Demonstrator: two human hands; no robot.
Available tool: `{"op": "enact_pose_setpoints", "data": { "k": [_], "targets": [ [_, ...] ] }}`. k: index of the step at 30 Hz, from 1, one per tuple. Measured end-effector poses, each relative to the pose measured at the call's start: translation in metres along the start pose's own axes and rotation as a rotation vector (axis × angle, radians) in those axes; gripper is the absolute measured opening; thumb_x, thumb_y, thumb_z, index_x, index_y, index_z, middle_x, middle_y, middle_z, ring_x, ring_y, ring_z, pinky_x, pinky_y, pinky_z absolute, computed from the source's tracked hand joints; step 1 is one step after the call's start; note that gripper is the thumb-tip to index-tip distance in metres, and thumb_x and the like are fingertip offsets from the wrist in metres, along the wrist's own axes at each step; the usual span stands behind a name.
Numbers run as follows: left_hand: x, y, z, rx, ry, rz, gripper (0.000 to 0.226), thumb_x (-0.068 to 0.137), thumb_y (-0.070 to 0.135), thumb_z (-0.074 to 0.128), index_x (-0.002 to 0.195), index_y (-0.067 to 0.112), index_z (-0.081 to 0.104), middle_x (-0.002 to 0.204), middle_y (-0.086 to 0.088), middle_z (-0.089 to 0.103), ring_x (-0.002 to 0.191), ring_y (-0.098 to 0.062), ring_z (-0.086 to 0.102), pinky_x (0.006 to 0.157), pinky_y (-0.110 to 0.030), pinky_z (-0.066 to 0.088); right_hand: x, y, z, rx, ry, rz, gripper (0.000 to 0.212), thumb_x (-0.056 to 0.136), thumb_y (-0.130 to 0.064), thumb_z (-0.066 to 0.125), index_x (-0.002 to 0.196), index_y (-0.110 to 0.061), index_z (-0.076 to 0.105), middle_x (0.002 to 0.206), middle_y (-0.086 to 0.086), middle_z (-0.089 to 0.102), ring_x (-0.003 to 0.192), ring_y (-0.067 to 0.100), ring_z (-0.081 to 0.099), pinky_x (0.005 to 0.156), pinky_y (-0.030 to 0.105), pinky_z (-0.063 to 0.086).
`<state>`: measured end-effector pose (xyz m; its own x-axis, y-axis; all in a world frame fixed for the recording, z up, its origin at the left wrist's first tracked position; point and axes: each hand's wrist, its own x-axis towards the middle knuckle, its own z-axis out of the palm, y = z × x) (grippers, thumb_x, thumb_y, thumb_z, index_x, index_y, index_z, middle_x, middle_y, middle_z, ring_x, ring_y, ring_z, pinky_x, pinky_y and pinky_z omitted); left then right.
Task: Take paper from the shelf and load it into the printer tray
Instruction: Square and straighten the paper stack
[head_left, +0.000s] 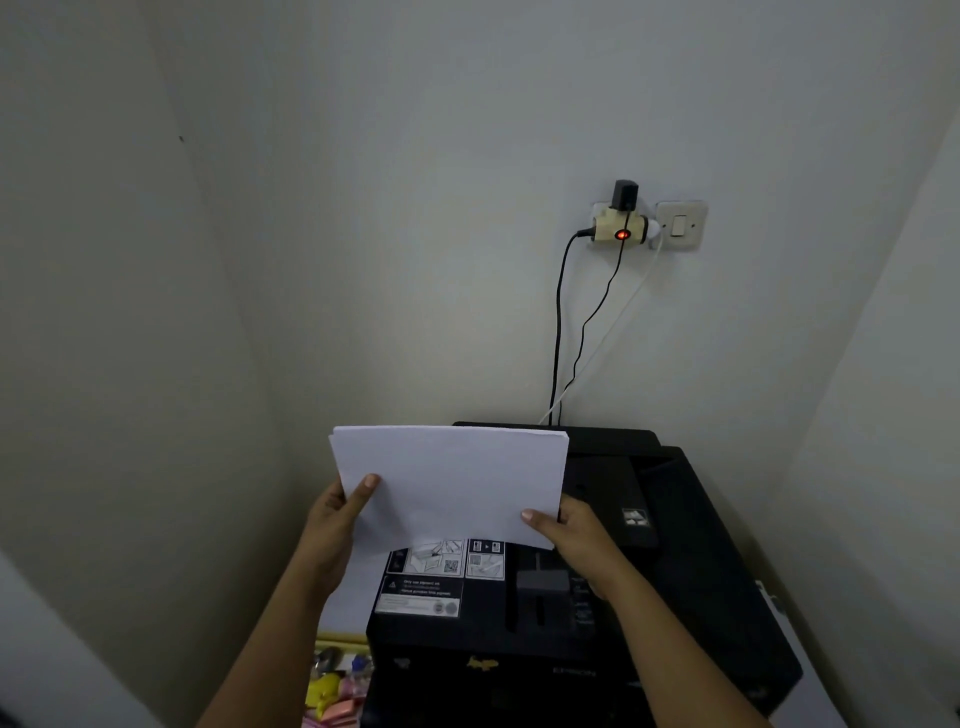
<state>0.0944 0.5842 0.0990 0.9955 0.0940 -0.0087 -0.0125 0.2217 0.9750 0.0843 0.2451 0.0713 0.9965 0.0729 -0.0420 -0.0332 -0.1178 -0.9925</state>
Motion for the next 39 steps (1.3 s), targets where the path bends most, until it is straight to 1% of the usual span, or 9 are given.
{"op": "enact_pose_setpoints", "data": {
  "k": [3, 7, 11, 18, 24, 29, 34, 37, 39],
  "targets": [
    [0.006, -0.001, -0.005, 0.049, -0.025, -0.015, 0.077, 0.072, 0.068, 0.085, 0.132, 0.024, 0.070, 0.132, -0.001, 0.074, 0.127, -0.032, 0.064, 0.114, -0.060, 0.046, 0.002, 0.001, 0.000, 0.007, -0.005, 0.012, 0.038, 0.101, -0.028, 0.076, 0.139, -0.027, 0.070, 0.131, -0.014, 0.078, 0.122, 0.006, 0.072, 0.110, 0.030, 0.054],
    [0.008, 0.003, 0.000, 0.081, -0.032, 0.017, 0.083, 0.073, 0.073, 0.081, 0.143, 0.032, 0.061, 0.139, 0.004, 0.070, 0.130, -0.026, 0.061, 0.116, -0.058, 0.043, 0.003, -0.002, 0.001, -0.004, -0.002, 0.007, 0.032, 0.103, -0.026, 0.073, 0.134, -0.033, 0.069, 0.130, -0.014, 0.078, 0.122, 0.005, 0.072, 0.107, 0.027, 0.054],
    [0.010, 0.006, 0.004, 0.080, -0.015, 0.035, 0.074, 0.086, 0.061, 0.077, 0.149, 0.029, 0.055, 0.141, 0.004, 0.067, 0.133, -0.025, 0.059, 0.119, -0.056, 0.041, 0.005, -0.003, 0.001, -0.014, 0.004, -0.005, 0.031, 0.103, -0.024, 0.074, 0.132, -0.034, 0.069, 0.131, -0.013, 0.077, 0.121, 0.004, 0.072, 0.111, 0.030, 0.053],
    [0.014, -0.004, 0.006, 0.233, -0.004, 0.011, 0.074, 0.094, 0.062, 0.065, 0.155, 0.026, 0.047, 0.149, 0.000, 0.058, 0.138, -0.029, 0.051, 0.120, -0.056, 0.038, 0.005, -0.001, 0.002, -0.001, 0.005, 0.001, 0.031, 0.102, -0.022, 0.075, 0.130, -0.034, 0.071, 0.129, -0.014, 0.078, 0.123, 0.007, 0.072, 0.113, 0.033, 0.053],
    [0.015, 0.003, 0.016, 0.311, 0.036, 0.000, 0.063, 0.102, 0.053, 0.058, 0.154, 0.021, 0.046, 0.138, -0.001, 0.058, 0.131, -0.027, 0.052, 0.106, -0.046, 0.045, 0.002, -0.006, -0.001, -0.017, 0.008, -0.029, 0.035, 0.105, -0.021, 0.071, 0.137, -0.032, 0.068, 0.132, -0.014, 0.077, 0.124, 0.007, 0.072, 0.112, 0.032, 0.054],
    [0.016, 0.018, 0.033, 0.355, -0.010, 0.053, 0.057, 0.104, 0.048, 0.058, 0.155, 0.028, 0.044, 0.136, 0.004, 0.057, 0.125, -0.021, 0.054, 0.102, -0.040, 0.044, -0.008, -0.013, -0.014, 0.036, 0.038, -0.042, 0.034, 0.104, -0.021, 0.072, 0.136, -0.030, 0.068, 0.132, -0.012, 0.077, 0.122, 0.010, 0.073, 0.106, 0.031, 0.057],
    [0.018, 0.029, 0.050, 0.379, -0.083, 0.100, 0.045, 0.104, 0.045, 0.061, 0.147, 0.037, 0.050, 0.140, 0.011, 0.064, 0.128, -0.015, 0.059, 0.106, -0.038, 0.047, -0.026, -0.031, -0.032, 0.070, 0.096, -0.066, 0.029, 0.104, -0.018, 0.071, 0.127, -0.035, 0.070, 0.123, -0.015, 0.079, 0.112, 0.004, 0.075, 0.088, 0.020, 0.060],
    [0.013, 0.031, 0.060, 0.366, -0.111, 0.102, 0.035, 0.104, 0.043, 0.062, 0.138, 0.043, 0.055, 0.133, 0.015, 0.068, 0.125, -0.010, 0.062, 0.101, -0.034, 0.051, -0.035, -0.039, -0.045, 0.089, 0.107, -0.076, 0.030, 0.104, -0.018, 0.072, 0.129, -0.034, 0.070, 0.127, -0.011, 0.079, 0.115, 0.009, 0.075, 0.094, 0.025, 0.060],
    [0.006, 0.033, 0.065, 0.353, -0.128, 0.085, 0.034, 0.103, 0.044, 0.064, 0.136, 0.042, 0.058, 0.132, 0.013, 0.070, 0.123, -0.013, 0.065, 0.095, -0.034, 0.054, -0.043, -0.041, -0.053, 0.105, 0.116, -0.079, 0.031, 0.103, -0.018, 0.072, 0.129, -0.035, 0.070, 0.127, -0.012, 0.079, 0.116, 0.009, 0.075, 0.097, 0.027, 0.059]
  ]
}}
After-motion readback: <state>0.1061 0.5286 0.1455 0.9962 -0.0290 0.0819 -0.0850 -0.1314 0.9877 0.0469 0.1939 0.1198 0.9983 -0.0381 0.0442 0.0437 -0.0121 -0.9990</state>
